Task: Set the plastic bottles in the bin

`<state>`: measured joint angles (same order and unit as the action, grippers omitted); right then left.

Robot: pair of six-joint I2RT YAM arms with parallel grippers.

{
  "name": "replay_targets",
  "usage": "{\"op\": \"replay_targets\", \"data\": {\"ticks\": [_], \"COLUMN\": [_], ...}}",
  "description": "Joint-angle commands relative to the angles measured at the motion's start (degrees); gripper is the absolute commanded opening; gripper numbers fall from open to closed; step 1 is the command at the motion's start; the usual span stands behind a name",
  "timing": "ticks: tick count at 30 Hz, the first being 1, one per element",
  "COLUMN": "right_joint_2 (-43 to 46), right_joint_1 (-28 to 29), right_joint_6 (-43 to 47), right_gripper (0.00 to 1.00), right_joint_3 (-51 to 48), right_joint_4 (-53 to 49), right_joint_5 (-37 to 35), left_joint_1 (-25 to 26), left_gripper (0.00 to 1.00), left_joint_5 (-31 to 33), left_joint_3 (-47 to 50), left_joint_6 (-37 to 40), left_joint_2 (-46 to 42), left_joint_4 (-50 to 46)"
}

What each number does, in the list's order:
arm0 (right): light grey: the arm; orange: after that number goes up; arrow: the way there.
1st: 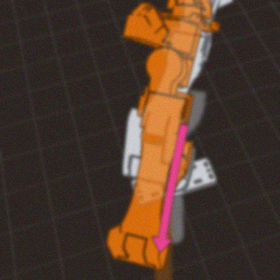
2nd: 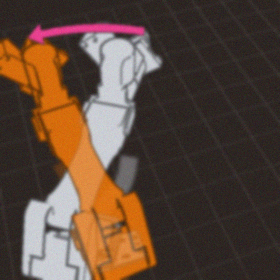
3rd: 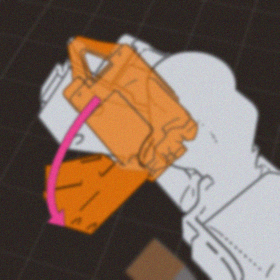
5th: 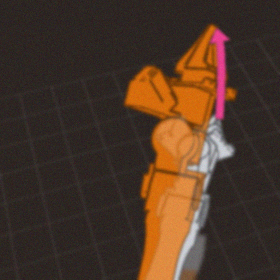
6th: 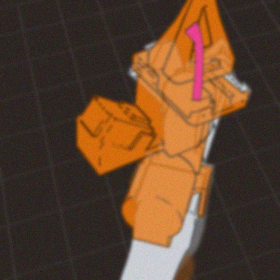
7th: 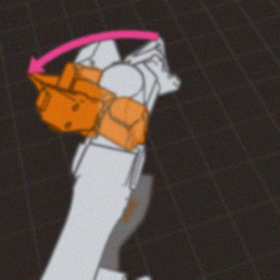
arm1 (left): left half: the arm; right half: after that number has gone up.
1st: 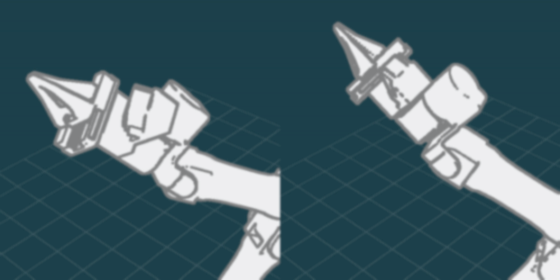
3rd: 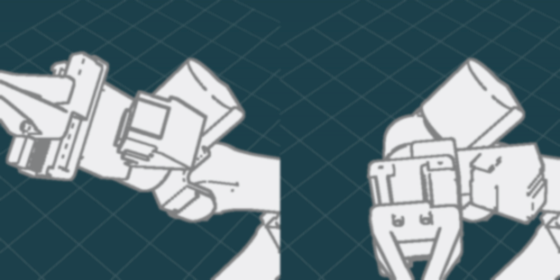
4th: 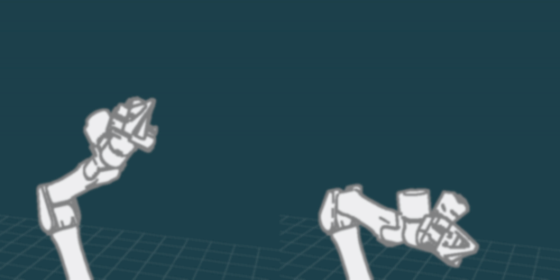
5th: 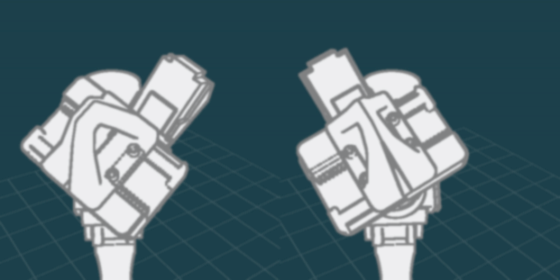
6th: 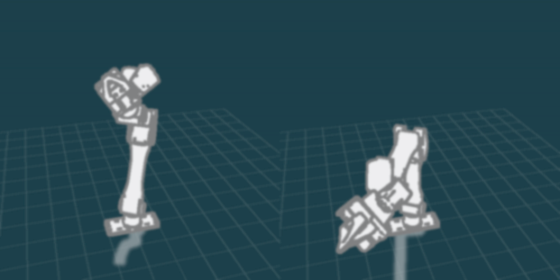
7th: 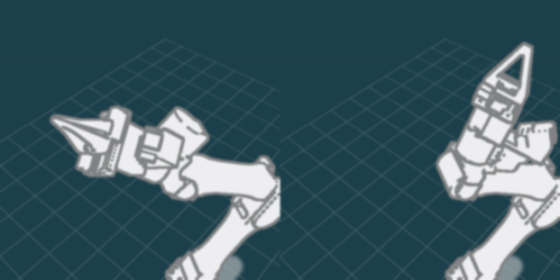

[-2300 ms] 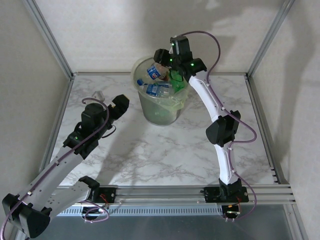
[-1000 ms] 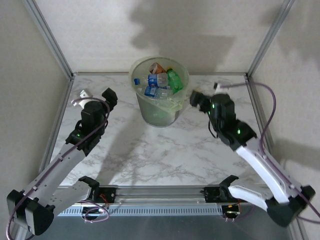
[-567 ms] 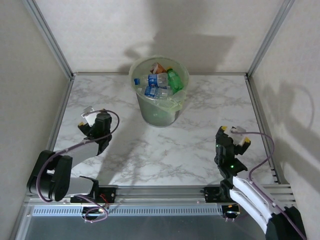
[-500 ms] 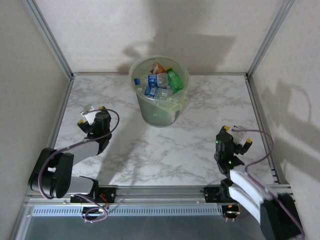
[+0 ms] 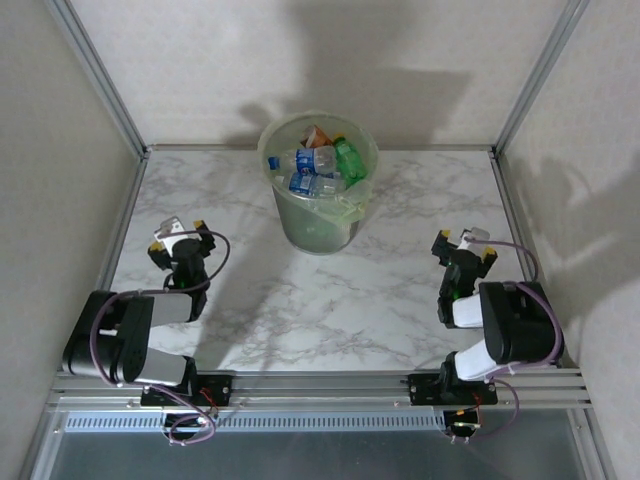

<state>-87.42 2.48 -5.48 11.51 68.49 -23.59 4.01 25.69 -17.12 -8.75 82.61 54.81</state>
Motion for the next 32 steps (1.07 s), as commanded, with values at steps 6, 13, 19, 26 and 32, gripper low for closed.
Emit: {"op": "replay_targets", "data": {"ticks": [6, 13, 19, 26, 32], "right_joint_2": [-1.1, -1.2, -1.3, -1.4, -1.3], "right_joint_1": [-0.5, -0.4, -0.4, -0.3, -0.8], "right_joint_6": [1.7, 1.9, 1.9, 3.0, 3.2], "right_gripper": [0.99, 0.99, 0.99, 0.99, 0.99], "right_joint_3": [-0.5, -0.6, -0.6, 0.4, 0.2], "right_joint_4": [8.3, 8.7, 8.7, 7.0, 7.2], "right_joint_5": [9.8, 9.7, 9.7, 12.7, 14.4], "left_joint_1": [-1.3, -0.8, 1.3, 1.3, 1.0], "left_gripper": [0.99, 0.99, 0.99, 0.99, 0.99], "left_joint_5": [-17.5, -15.1, -12.8, -13.0, -13.6], "left_joint_3": [6.0, 5.3, 5.0, 5.0, 4.8], "left_joint_6": [4.0, 3.3, 5.2, 5.2, 5.2], "left_joint_2": [6.7, 5.5, 5.8, 5.8, 5.7], "left_joint_4": [25.2, 21.1, 21.1, 21.1, 20.7]}}
